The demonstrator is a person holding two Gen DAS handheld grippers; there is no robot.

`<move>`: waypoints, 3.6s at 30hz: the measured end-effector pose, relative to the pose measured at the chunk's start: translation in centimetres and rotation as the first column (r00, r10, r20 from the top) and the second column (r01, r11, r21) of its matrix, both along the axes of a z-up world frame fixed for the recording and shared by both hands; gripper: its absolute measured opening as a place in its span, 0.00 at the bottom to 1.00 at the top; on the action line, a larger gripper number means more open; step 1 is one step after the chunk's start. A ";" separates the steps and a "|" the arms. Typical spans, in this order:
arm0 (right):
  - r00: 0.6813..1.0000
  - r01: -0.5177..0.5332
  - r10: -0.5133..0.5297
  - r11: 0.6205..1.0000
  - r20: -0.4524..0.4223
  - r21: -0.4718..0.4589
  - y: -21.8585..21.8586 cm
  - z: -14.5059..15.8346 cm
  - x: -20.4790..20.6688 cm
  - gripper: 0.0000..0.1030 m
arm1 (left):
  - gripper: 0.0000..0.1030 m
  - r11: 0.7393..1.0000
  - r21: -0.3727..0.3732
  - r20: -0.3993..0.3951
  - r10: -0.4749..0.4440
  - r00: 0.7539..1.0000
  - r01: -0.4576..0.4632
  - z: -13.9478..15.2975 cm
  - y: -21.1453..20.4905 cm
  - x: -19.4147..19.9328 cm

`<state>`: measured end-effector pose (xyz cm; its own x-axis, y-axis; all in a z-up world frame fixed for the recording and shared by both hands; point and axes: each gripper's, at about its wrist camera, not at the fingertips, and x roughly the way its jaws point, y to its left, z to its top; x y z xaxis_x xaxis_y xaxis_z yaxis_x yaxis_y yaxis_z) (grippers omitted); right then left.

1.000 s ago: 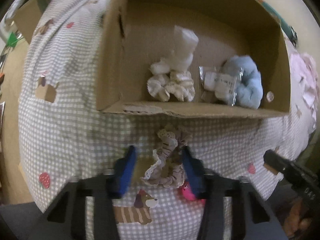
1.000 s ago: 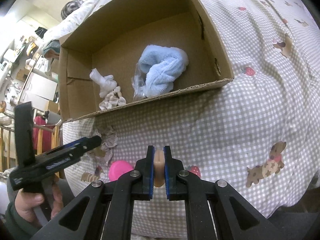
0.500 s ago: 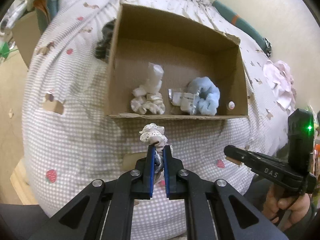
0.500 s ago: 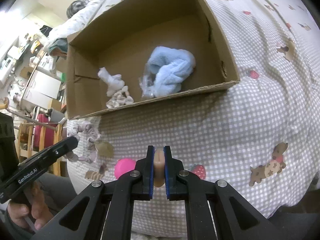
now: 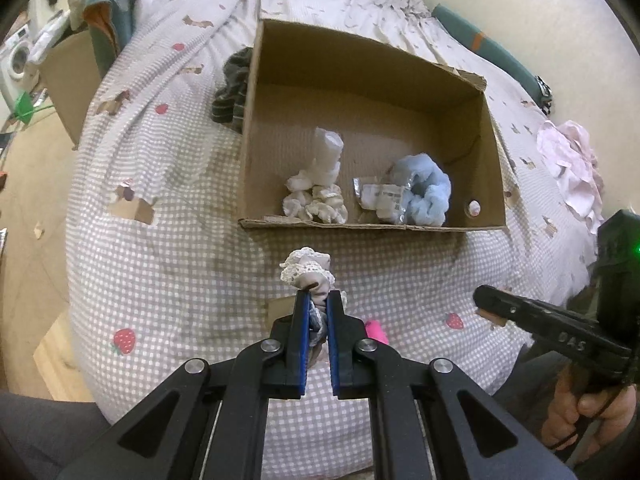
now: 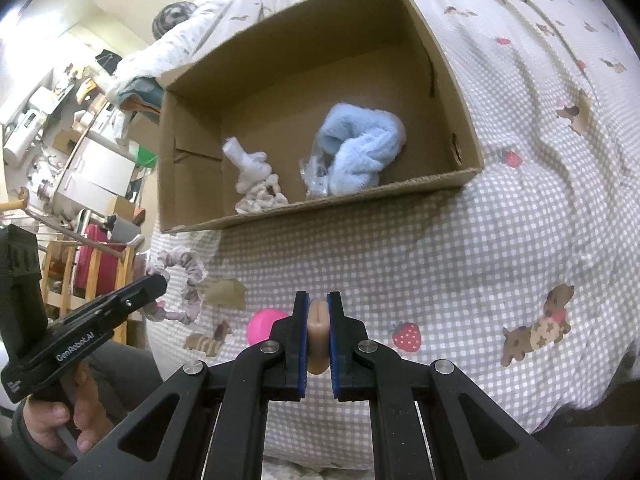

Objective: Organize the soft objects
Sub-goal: 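Carry the cylinder and scrunchie into the box and open both grippers, then withdraw both grippers from the box toward the pink duck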

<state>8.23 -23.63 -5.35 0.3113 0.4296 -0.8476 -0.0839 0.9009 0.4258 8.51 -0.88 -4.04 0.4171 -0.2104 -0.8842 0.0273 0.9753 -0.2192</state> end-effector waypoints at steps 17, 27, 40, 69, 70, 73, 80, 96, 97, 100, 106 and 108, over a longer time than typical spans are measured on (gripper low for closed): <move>0.987 -0.017 0.000 0.994 0.162 0.104 -1.8 7.9 0.9 0.10 | 0.07 0.998 0.011 0.167 0.062 0.984 -0.065 8.4 2.1 2.1; 0.974 -0.041 0.022 0.996 0.224 0.079 -0.5 10.4 4.4 0.10 | 0.07 0.999 0.033 0.244 0.031 0.969 -0.041 10.9 1.2 6.6; 0.979 -0.027 0.016 0.998 0.203 0.053 -0.1 6.5 8.1 0.10 | 0.07 0.996 0.089 0.230 -0.016 0.973 -0.005 7.2 -0.9 10.3; 0.994 -0.061 0.062 0.998 0.093 -0.018 2.3 0.9 10.4 0.10 | 0.07 0.984 0.172 0.188 -0.071 0.980 0.039 1.1 -2.6 11.7; 0.994 -0.061 0.062 0.998 0.092 -0.018 2.3 0.9 10.4 0.10 | 0.07 0.984 0.173 0.189 -0.074 0.979 0.041 1.1 -2.7 11.7; 0.994 -0.061 0.063 0.998 0.089 -0.021 2.4 0.8 10.4 0.10 | 0.08 0.984 0.173 0.185 -0.080 0.980 0.048 1.1 -2.9 11.7; 0.995 -0.064 0.066 0.998 0.080 -0.022 2.6 0.5 10.5 0.10 | 0.12 0.982 0.177 0.126 -0.087 0.988 0.063 0.1 -3.1 12.2; 0.994 0.021 -0.022 1.000 0.107 0.009 1.3 1.0 10.7 0.69 | 0.52 0.987 0.157 0.171 -0.044 0.984 0.017 1.3 -2.2 11.8; 0.994 0.029 -0.030 0.999 0.108 0.015 1.1 1.1 10.7 0.73 | 0.52 0.988 0.152 0.172 -0.037 0.984 0.010 1.4 -2.1 11.8; 0.992 0.055 -0.057 0.998 0.114 0.020 0.7 1.3 10.9 0.76 | 0.65 0.989 0.143 0.184 0.001 0.983 -0.027 1.7 -1.5 11.7; 0.976 0.093 -0.097 0.995 0.193 0.030 0.0 3.2 10.2 0.82 | 0.84 0.995 0.090 0.240 0.024 0.971 -0.047 3.1 -1.1 11.1; 0.968 0.107 -0.111 0.994 0.225 0.030 0.0 3.9 10.0 0.85 | 0.86 0.995 0.087 0.259 0.031 0.965 -0.055 3.6 -1.0 11.0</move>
